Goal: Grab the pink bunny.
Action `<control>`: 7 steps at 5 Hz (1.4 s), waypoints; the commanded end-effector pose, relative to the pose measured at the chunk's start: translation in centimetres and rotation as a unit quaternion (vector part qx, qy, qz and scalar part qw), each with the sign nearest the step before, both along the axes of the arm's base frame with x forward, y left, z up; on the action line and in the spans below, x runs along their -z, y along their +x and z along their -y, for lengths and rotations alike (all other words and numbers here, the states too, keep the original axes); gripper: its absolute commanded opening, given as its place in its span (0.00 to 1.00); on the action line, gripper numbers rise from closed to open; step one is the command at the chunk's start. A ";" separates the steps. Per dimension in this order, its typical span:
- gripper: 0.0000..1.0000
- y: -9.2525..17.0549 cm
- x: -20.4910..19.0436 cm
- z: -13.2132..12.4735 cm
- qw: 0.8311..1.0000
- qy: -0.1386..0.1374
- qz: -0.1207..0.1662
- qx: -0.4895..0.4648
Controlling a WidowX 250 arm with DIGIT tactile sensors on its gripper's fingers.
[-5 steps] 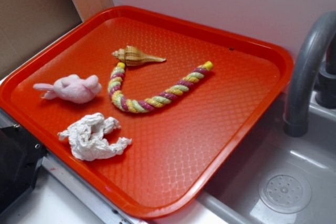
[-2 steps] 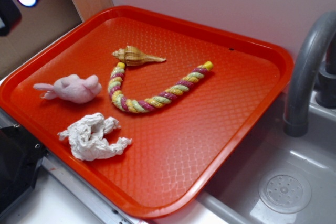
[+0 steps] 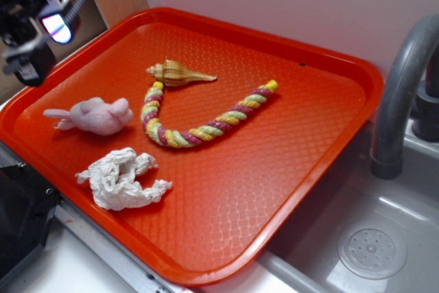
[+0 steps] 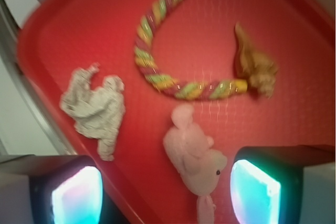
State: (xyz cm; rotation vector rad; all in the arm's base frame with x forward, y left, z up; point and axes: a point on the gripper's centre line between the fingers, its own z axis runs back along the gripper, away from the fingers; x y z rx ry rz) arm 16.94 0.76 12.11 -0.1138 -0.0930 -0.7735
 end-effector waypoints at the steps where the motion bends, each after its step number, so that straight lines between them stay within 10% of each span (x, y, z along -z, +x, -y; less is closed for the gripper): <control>1: 1.00 0.5 4.3 0.1 0.996 0.080 -0.022 0.019; 5: 0.94 -0.2 9.2 -0.9 0.982 0.179 -0.066 -0.012; 6: 0.00 -0.3 9.1 -1.1 0.982 0.175 -0.068 -0.028; 7: 0.00 -0.4 8.9 -1.4 0.980 0.185 -0.061 -0.047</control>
